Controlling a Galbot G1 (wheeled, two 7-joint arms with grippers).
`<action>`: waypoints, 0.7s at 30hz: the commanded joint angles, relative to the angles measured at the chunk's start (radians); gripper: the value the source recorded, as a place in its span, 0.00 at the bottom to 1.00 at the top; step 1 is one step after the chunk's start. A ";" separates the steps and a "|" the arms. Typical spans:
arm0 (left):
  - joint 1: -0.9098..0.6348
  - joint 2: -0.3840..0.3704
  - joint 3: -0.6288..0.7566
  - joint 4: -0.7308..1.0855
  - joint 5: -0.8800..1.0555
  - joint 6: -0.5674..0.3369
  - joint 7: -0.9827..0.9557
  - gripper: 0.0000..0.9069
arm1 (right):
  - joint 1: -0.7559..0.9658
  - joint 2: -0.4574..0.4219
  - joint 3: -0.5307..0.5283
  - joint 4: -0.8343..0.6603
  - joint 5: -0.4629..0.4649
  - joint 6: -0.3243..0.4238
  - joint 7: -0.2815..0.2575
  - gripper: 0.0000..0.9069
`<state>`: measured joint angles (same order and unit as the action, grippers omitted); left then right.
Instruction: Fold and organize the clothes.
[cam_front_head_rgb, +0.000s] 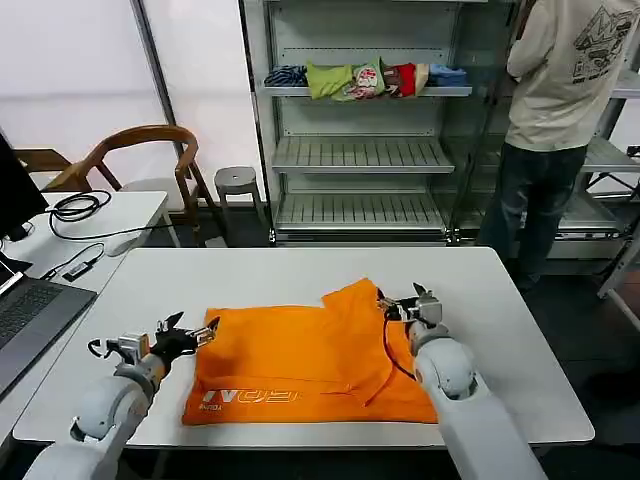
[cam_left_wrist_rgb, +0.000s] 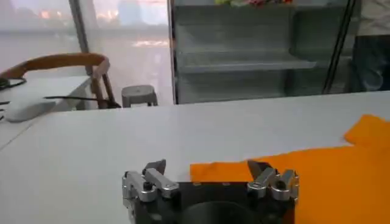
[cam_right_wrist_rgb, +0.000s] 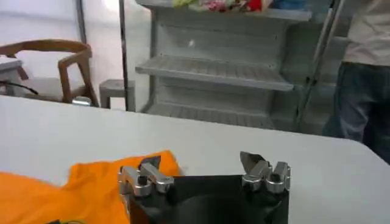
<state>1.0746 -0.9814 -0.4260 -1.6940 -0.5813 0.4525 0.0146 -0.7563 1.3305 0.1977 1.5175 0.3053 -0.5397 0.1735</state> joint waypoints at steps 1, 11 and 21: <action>-0.129 -0.002 0.089 0.164 -0.004 -0.017 0.012 1.00 | 0.123 0.064 -0.024 -0.225 -0.014 0.064 -0.042 1.00; -0.189 -0.021 0.117 0.262 0.002 -0.030 0.025 1.00 | 0.212 0.123 -0.026 -0.396 -0.037 0.101 -0.078 1.00; -0.215 -0.026 0.127 0.305 0.005 -0.034 0.040 1.00 | 0.234 0.147 -0.034 -0.467 -0.034 0.102 -0.096 1.00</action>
<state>0.8974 -1.0051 -0.3144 -1.4565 -0.5784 0.4226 0.0490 -0.5606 1.4556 0.1679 1.1440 0.2756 -0.4527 0.0918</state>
